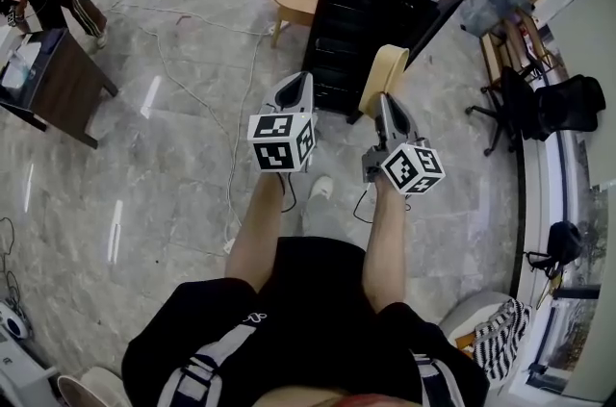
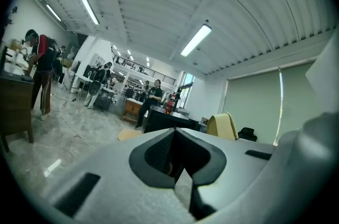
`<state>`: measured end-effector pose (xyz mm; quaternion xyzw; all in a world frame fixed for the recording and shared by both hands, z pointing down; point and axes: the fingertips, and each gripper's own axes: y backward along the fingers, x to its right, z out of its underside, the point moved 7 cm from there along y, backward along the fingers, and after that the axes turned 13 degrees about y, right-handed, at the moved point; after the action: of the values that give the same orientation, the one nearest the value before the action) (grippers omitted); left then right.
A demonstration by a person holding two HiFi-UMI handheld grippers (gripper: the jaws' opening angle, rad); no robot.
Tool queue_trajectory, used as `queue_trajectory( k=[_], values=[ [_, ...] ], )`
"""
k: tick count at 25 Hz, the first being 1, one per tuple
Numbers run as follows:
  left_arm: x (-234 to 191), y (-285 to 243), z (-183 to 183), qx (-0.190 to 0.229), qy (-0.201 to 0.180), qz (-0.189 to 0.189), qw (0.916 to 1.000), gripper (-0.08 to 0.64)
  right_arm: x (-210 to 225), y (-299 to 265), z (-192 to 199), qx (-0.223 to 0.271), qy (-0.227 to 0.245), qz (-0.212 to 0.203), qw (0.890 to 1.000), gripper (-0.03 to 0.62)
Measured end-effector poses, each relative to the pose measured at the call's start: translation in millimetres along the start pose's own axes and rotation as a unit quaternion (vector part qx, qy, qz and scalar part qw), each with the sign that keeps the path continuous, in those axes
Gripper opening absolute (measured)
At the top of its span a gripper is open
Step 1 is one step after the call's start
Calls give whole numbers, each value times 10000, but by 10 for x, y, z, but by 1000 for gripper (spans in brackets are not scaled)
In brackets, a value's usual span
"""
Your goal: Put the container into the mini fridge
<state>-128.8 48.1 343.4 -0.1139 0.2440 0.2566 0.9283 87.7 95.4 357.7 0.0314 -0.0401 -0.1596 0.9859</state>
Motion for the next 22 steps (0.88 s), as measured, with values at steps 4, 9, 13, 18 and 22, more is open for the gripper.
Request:
queue_trajectory(
  k=[4, 9, 13, 18, 22],
  values=[
    [-44, -530, 3, -30, -100, -41, 9999, 5, 411, -395, 69, 68, -10, -34, 10000, 18],
    [-182, -1329, -12, -174, -40, -230, 9996, 5, 910, -1075, 130, 30, -33, -328, 9995, 18],
    [-291, -2040, -50, -181, 42, -380, 9991, 5, 1277, -1634, 184, -99, 407, -782, 9961, 18],
    [-316, -2665, 136, -443, -62, -492, 9978, 5, 1814, -1976, 354, -96, 241, -984, 9948, 18],
    [-467, -2987, 230, -728, -83, -686, 9950, 5, 2041, -2128, 583, -322, 139, -1019, 9942, 18]
  ],
)
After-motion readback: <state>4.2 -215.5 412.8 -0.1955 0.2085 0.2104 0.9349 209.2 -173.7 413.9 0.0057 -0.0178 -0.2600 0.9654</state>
